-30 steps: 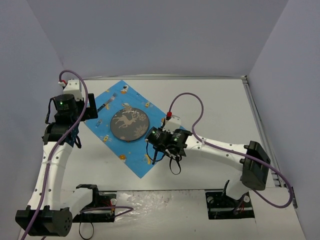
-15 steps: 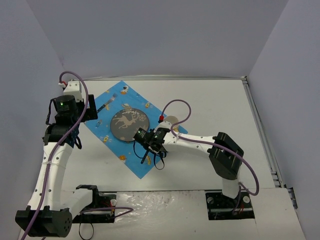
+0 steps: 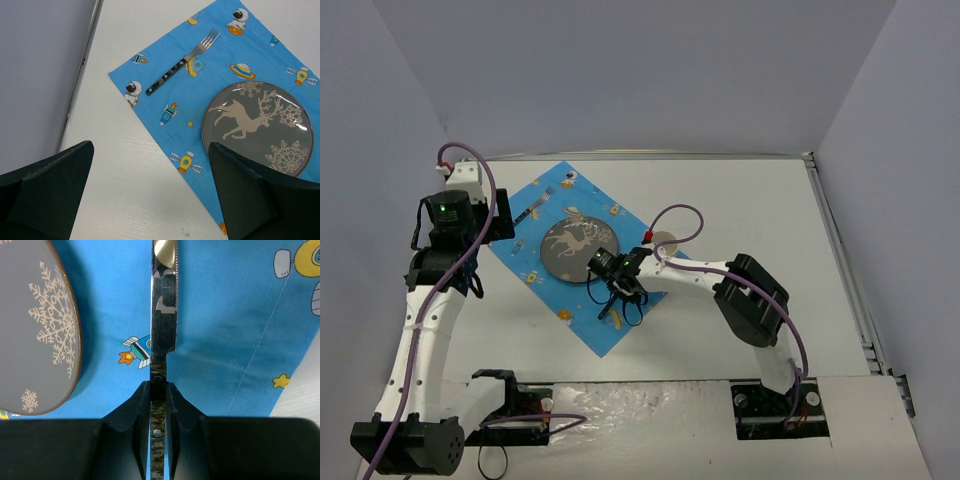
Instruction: Set the dinner table for one person
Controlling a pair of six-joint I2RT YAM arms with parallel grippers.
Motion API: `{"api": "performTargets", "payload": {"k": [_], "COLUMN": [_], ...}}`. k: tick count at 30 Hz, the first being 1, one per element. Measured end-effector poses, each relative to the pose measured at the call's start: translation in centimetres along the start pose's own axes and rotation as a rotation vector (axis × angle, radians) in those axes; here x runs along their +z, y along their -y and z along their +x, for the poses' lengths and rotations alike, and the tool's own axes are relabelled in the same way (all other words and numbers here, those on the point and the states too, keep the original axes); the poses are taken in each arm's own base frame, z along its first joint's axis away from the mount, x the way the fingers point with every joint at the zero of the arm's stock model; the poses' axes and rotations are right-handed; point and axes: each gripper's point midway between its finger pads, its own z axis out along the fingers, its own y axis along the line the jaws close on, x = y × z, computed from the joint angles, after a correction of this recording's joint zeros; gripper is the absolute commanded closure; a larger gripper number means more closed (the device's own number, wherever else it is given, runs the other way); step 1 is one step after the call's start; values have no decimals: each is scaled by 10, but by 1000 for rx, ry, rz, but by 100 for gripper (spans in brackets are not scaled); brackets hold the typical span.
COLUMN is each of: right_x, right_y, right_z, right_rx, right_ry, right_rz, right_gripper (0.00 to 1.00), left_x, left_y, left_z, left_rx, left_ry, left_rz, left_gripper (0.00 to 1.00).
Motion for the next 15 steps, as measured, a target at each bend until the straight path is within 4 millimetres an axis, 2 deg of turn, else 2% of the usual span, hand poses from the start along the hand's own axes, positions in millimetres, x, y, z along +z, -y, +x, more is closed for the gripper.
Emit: {"api": "performTargets", "payload": {"k": [4, 10, 12, 15], "right_x": [4, 13, 13, 12], "right_y": [1, 4, 2, -5], "right_z": [3, 12, 13, 13], "right_rx": [24, 42, 48, 61], "right_ry": [-13, -39, -43, -46], "right_rz": [9, 29, 22, 2], "right_gripper": [98, 82, 72, 62], "left_x": [0, 0, 0, 0], "left_y": [0, 0, 0, 0], "left_z": [0, 0, 0, 0], "left_rx": [0, 0, 0, 0], "left_ry": [1, 1, 1, 1], "left_rz": [0, 0, 0, 0], "left_gripper": [3, 3, 3, 3]}}
